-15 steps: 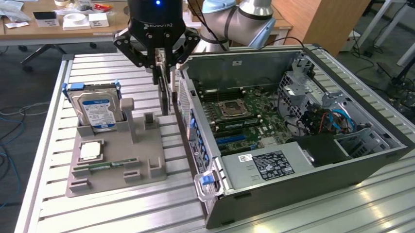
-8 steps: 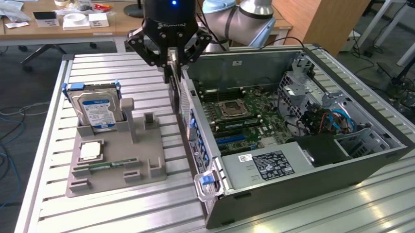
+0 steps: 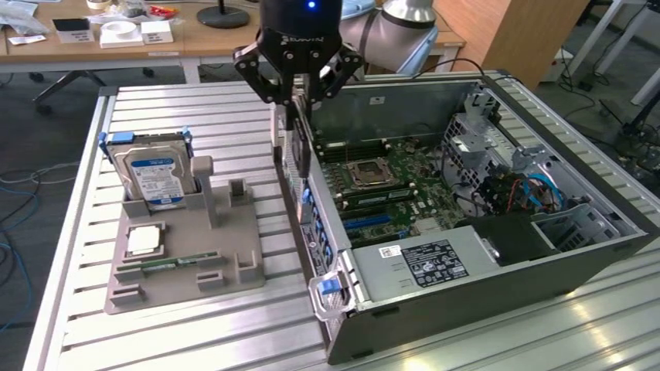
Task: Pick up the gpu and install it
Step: 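Pick up the gpu and move the gpu toward the slot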
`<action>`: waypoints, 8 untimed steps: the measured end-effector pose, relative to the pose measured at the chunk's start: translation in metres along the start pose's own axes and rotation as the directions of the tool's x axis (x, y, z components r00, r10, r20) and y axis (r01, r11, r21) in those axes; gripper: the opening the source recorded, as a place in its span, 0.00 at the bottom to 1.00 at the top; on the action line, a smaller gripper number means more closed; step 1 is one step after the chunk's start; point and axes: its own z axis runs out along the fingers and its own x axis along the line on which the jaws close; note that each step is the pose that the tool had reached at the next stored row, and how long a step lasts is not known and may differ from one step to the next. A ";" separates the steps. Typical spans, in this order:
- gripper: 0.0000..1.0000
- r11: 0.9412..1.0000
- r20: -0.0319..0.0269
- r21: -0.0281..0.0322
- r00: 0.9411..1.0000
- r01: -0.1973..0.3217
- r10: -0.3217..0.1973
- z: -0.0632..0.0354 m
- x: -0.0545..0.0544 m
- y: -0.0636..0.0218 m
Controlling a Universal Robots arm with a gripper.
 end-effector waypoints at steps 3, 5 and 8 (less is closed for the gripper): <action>0.27 1.000 0.000 0.000 1.000 0.000 0.000 0.0002 -0.010 0.0003; 0.27 1.000 0.000 0.000 1.000 0.000 0.000 0.0003 -0.017 0.0005; 0.27 1.000 0.000 0.000 1.000 0.000 0.000 0.0005 -0.028 0.0008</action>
